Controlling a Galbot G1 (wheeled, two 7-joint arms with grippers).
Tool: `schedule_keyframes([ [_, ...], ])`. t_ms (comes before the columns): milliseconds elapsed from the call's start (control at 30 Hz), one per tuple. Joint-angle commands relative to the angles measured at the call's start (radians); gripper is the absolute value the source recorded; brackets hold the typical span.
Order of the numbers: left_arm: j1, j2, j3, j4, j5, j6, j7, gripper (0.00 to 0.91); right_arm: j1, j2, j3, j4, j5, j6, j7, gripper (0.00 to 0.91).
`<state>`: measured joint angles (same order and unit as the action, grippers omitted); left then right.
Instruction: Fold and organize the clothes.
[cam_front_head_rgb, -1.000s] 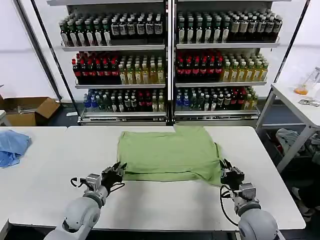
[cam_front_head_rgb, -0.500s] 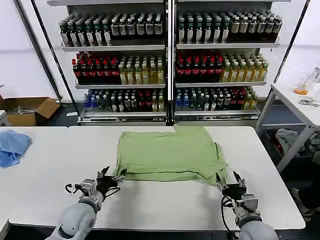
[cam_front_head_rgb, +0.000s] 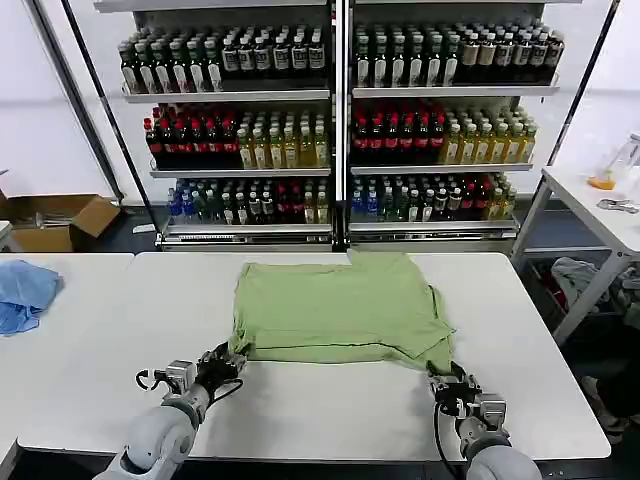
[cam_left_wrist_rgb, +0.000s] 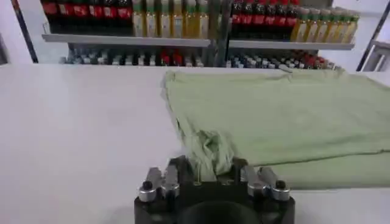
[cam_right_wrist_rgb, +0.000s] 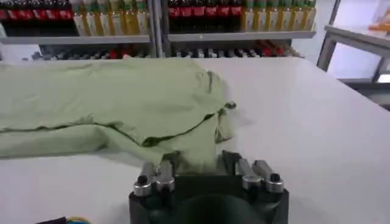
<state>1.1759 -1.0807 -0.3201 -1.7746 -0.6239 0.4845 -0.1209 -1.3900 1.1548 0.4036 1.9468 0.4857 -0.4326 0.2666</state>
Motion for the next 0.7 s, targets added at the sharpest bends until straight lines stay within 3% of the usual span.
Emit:
schedule_keyframes([
  [33, 0.014, 0.003, -0.011, -0.021, -0.103, 0.021, 0.014, 0.02, -0.012, 0.002, -0.005, 0.003, 0.023, -0.001, -0.003, 0.0],
  [367, 0.171, 0.005, -0.044, -0.187, -0.102, 0.026, 0.017, 0.02, -0.19, -0.034, 0.046, 0.144, 0.005, 0.036, -0.016, 0.0],
  [700, 0.376, 0.023, -0.138, -0.351, -0.094, 0.031, 0.014, 0.02, -0.428, -0.058, 0.124, 0.321, -0.118, 0.066, -0.029, 0.0],
])
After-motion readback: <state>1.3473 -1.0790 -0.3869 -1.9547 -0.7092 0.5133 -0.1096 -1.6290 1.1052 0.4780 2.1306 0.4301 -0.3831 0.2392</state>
